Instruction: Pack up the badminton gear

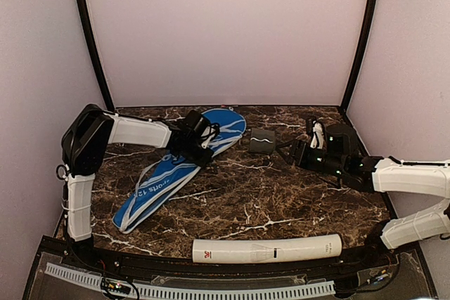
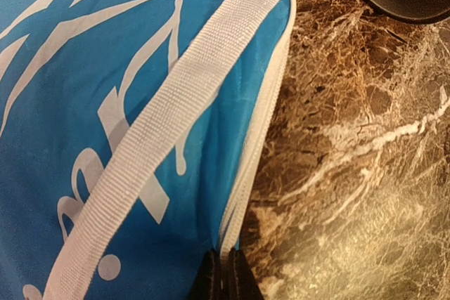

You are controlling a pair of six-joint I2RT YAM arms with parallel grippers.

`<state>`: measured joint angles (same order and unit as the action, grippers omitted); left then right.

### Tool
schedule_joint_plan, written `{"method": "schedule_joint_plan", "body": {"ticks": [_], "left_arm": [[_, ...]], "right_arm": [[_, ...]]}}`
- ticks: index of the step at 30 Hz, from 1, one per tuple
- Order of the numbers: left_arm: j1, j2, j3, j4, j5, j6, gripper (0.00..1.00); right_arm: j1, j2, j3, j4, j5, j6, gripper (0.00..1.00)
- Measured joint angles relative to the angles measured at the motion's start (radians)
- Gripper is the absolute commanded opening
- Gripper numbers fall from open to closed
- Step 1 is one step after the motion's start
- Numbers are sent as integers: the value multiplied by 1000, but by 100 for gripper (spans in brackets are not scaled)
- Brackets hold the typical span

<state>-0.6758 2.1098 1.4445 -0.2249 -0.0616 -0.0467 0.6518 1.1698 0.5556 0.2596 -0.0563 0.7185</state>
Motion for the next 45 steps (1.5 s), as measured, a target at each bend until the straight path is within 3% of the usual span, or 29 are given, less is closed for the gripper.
{"method": "schedule_joint_plan", "body": {"ticks": [13,21,27,36,45], "left_arm": [[32,-325,-100,-105,28,-16,0],[34,-528,-201,-129,176,24,0],[33,-579,-252,-120,272,45,0],[32,-584,-290,-76,343,55,0],[32,-584,-306,-53,369,63,0]], "right_arm": [[-1,-1,0,5,-43,-13,68],[-5,82,11,168,-218,-10,61],[-5,211,100,249,-309,26,59],[-4,365,277,300,-315,63,47],[-4,514,324,352,-333,110,39]]}}
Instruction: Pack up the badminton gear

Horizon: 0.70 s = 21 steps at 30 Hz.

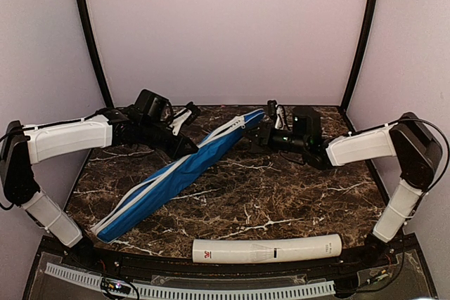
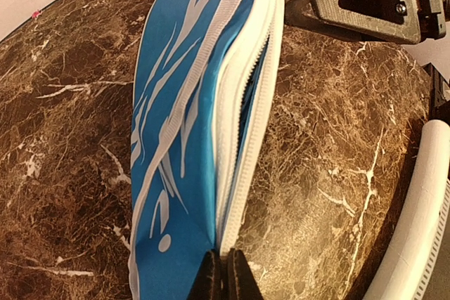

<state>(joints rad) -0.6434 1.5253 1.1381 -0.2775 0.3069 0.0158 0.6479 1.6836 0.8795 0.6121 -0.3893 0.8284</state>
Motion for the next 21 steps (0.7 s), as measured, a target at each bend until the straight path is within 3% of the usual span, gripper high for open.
{"method": "schedule_joint_plan", "body": {"ticks": [8,16,21], "left_arm": [[0,0,0,0,8,3,0],[0,0,-1,0,11,5,0],[0,0,-2,1,12,7,0]], "right_arm": [[0,41,45,47,1,27,34],[0,60,47,72,5,47,19],[0,61,47,81,7,50,18]]}}
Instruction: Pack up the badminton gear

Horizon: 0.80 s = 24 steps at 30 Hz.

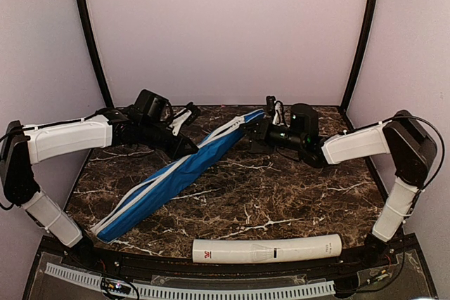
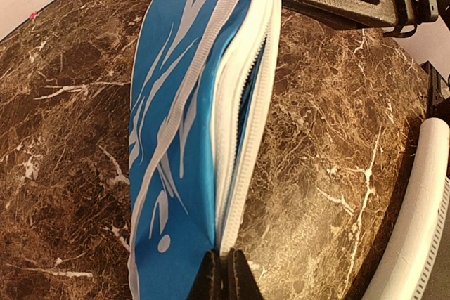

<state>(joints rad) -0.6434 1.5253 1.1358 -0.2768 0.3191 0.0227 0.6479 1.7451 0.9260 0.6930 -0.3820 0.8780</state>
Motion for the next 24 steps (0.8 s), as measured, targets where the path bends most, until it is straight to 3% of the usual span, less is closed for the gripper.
{"method": "schedule_joint_plan", "body": {"ticks": [11,24], "left_arm": [[0,0,0,0,3,0,0],[0,0,0,5,13,-6,0]], "right_arm": [[0,0,9,19,-7,17,0],[8,7,10,58,-37,33,0]]}}
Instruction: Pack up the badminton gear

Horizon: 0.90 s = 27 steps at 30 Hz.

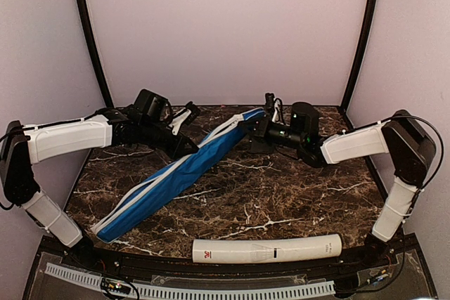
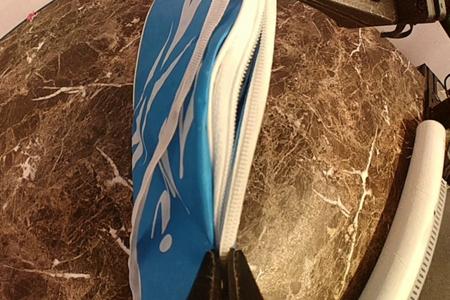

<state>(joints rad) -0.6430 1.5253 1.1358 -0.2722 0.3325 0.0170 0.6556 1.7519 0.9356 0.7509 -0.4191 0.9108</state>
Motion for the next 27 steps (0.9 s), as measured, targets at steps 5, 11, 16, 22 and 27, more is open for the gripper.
{"method": "schedule_joint_plan", "body": {"ticks": [5,11,16,22,27], "left_arm": [[2,0,0,2,21,-11,0],[3,0,0,2,54,-26,0],[3,18,3,8,100,-35,38],[3,69,108,18,143,-56,57],[3,159,259,14,145,-70,62]], "right_arm": [[38,19,1,29,-5,7,0],[141,60,1,35,-11,8,0],[157,71,1,43,-10,13,0],[156,69,-5,37,-5,3,0],[156,51,-21,34,-2,-2,0]]}}
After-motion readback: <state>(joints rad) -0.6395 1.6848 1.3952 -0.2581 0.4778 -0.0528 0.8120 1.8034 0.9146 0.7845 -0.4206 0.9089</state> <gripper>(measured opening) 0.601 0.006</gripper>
